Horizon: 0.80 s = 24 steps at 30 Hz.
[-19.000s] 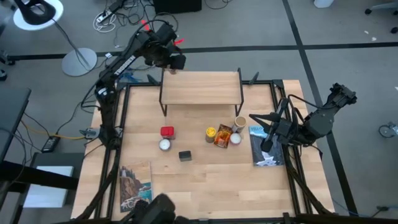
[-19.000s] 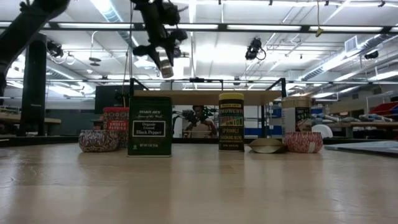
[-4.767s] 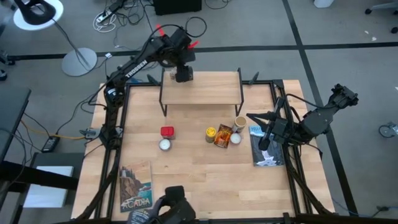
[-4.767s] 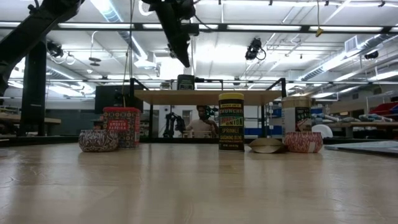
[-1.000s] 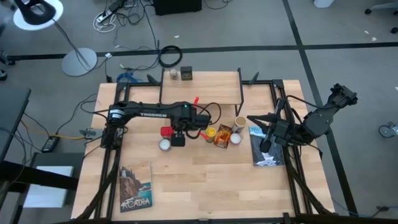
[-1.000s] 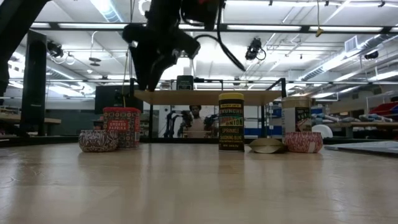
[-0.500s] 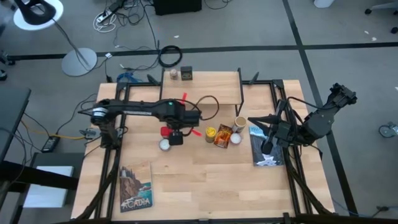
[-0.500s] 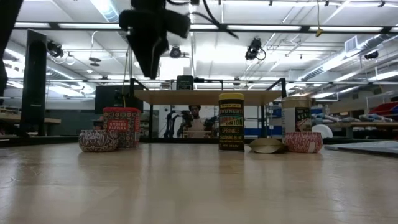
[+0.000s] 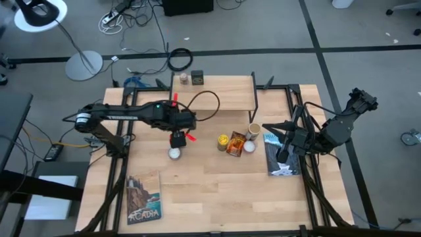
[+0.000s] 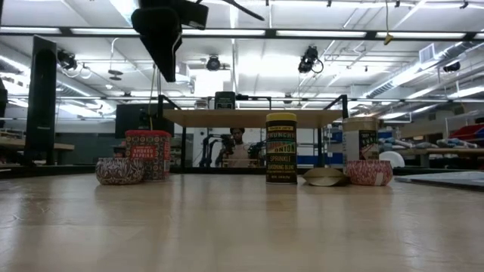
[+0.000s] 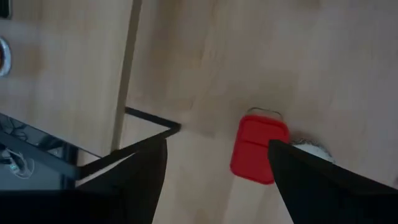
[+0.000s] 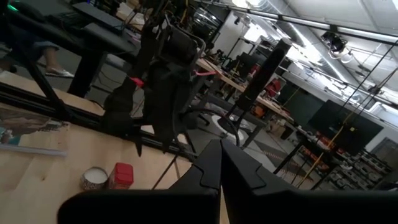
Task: Shelf spices
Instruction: Put the red seasoning can on the shelf
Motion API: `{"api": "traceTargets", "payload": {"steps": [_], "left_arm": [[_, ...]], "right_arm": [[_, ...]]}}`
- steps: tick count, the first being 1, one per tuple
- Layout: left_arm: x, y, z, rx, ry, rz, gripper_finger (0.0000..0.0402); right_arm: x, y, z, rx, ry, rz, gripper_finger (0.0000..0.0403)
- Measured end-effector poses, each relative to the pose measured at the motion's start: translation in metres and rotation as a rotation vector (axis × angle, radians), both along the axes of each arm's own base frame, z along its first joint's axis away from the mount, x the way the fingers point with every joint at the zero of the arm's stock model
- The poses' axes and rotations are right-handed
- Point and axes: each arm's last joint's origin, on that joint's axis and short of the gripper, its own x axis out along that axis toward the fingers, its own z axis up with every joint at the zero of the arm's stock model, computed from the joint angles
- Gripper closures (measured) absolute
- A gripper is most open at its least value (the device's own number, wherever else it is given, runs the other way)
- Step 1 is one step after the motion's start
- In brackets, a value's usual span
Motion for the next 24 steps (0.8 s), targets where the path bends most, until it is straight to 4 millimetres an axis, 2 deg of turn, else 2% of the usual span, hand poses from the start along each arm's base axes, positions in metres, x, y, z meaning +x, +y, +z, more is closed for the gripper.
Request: {"api": "traceTargets", "payload": {"steps": [8, 12, 24], "left_arm": [[0.005, -0.008, -0.002, -0.121, -0.054, 0.023, 0.0117], [0.005, -0.007, -0.002, -0.126, -0.048, 0.013, 0.0117], [0.002, 0.017, -0.002, -0.107, -0.028, 0.049, 0.0117]], "right_arm": [[0.000, 0.000, 0.000, -0.001, 0.000, 0.000, 0.0397], [0.000, 0.000, 0.001, -0.001, -0.005, 0.000, 0.0399], [0.000, 0.000, 0.001, -0.002, -0.003, 0.000, 0.0399]]}}
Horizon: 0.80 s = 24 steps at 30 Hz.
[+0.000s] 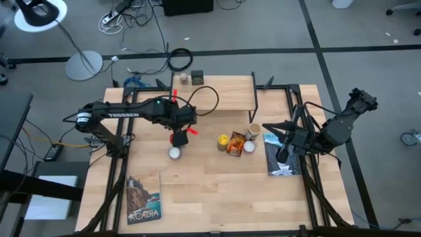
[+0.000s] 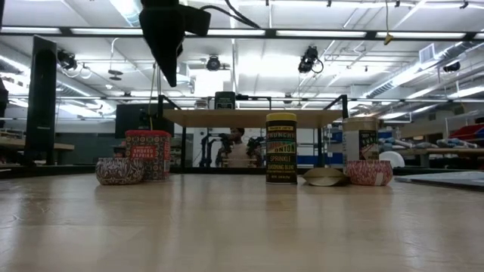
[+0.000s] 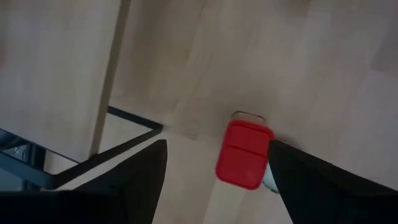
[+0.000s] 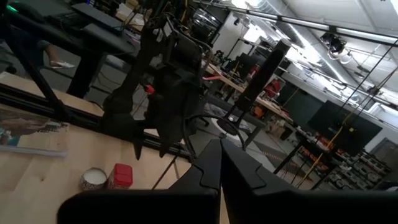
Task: Shelf spices
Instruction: Put the red seasoning can on the shelf
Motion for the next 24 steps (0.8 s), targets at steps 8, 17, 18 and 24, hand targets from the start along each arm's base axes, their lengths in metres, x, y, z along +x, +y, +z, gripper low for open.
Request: {"api": "traceTargets", "payload": {"steps": [8, 17, 18, 24], "left_arm": [[0.000, 0.013, 0.000, 0.015, 0.003, -0.024, 0.0117], [0.010, 0.009, -0.011, -0.081, 0.017, -0.063, 0.0117], [0.012, 0.005, -0.012, -0.088, 0.020, -0.077, 0.0117], [0.009, -0.011, -0.014, -0.104, 0.072, -0.153, 0.0117]], "right_arm": [[0.000, 0.000, 0.000, 0.000, 0.000, 0.000, 0.0397], [0.000, 0.000, 0.000, -0.002, 0.001, 0.000, 0.0399], [0.000, 0.000, 0.000, -0.002, 0.001, 0.000, 0.0398], [0.000, 0.000, 0.000, -0.002, 0.001, 0.000, 0.0398]]}}
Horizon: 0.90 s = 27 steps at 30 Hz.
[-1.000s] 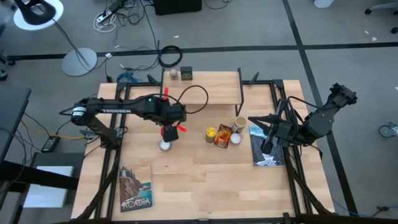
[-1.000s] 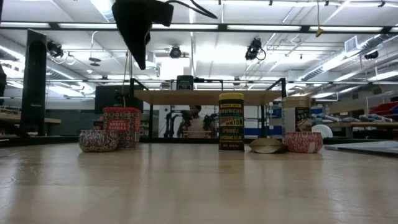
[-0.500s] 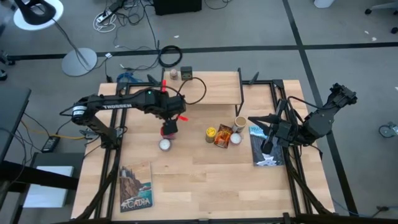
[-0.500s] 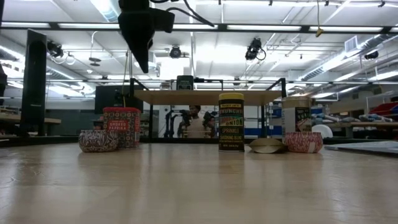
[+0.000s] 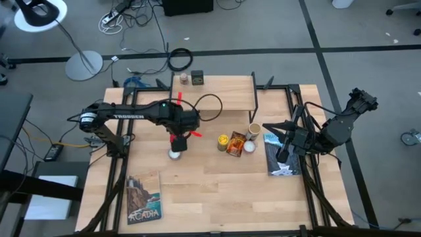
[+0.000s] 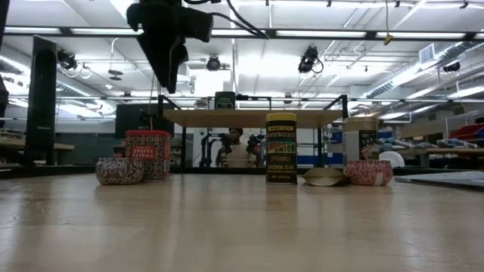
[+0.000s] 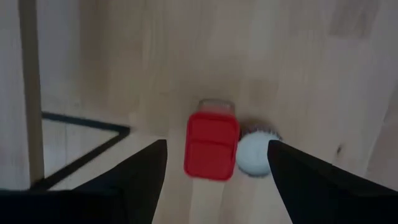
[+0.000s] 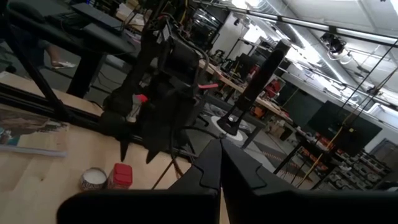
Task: Shelf spices
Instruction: Put the red seasoning can on the shelf
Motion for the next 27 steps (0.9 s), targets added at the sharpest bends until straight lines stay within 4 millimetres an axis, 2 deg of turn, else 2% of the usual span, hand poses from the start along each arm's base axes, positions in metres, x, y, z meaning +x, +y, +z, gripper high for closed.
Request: {"api": "traceTargets", "payload": {"steps": [3, 10, 16, 20, 27], "left_arm": [[-0.002, -0.003, -0.009, -0.003, 0.025, -0.007, 0.0117], [-0.011, -0.004, -0.052, -0.028, 0.102, -0.007, 0.0117], [-0.012, -0.006, -0.070, -0.070, 0.069, -0.014, 0.0117], [-0.013, -0.005, -0.075, -0.052, 0.063, -0.011, 0.0117], [-0.011, -0.005, -0.071, -0.064, 0.031, 0.009, 0.0111]], "right_arm": [[0.000, 0.000, 0.000, 0.000, 0.000, 0.000, 0.0400], [0.000, 0.000, 0.000, 0.000, 0.001, 0.003, 0.0397], [-0.001, 0.001, 0.000, -0.001, 0.000, 0.006, 0.0400], [0.000, 0.001, 0.000, -0.001, 0.001, 0.006, 0.0399], [0.000, 0.001, 0.000, -0.001, 0.000, 0.006, 0.0399]]}}
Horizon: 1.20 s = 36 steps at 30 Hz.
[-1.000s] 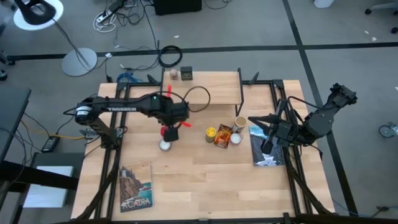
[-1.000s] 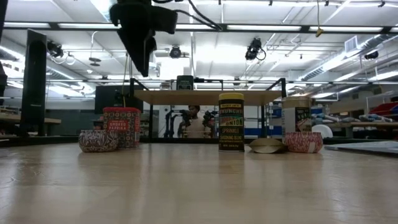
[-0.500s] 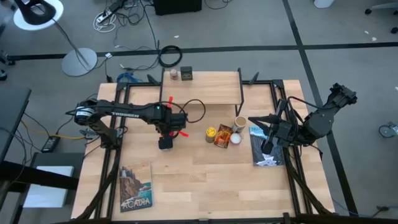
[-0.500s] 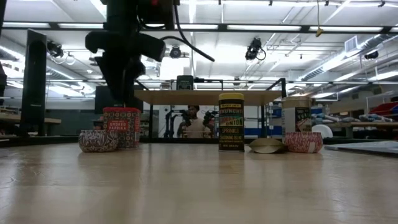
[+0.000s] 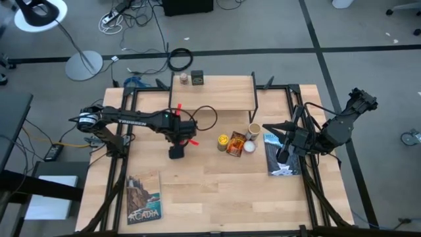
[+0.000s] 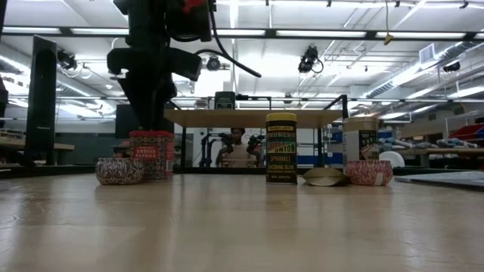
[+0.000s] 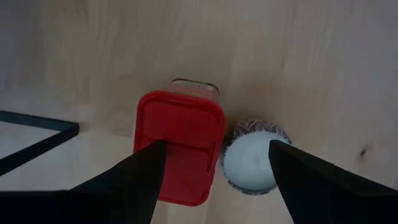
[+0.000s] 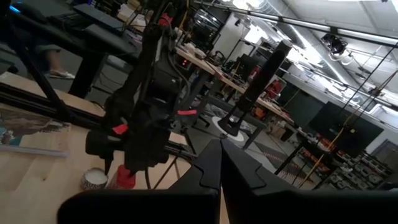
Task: Shelf spices
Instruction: Put the red seasoning can on the shelf
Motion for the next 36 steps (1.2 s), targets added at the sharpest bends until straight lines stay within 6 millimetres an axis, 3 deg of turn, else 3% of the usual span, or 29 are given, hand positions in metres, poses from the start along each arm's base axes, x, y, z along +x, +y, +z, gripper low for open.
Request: {"api": "traceTargets", "payload": {"steps": [13, 36], "left_arm": [[-0.003, -0.001, 0.005, -0.017, -0.015, 0.055, 0.0042], [0.001, 0.018, 0.006, 0.041, -0.057, 0.037, 0.0041]], "right_arm": [[0.000, 0.000, 0.000, 0.000, 0.000, 0.000, 0.0401], [0.000, 0.000, 0.000, 0.000, 0.000, -0.001, 0.0399]]}}
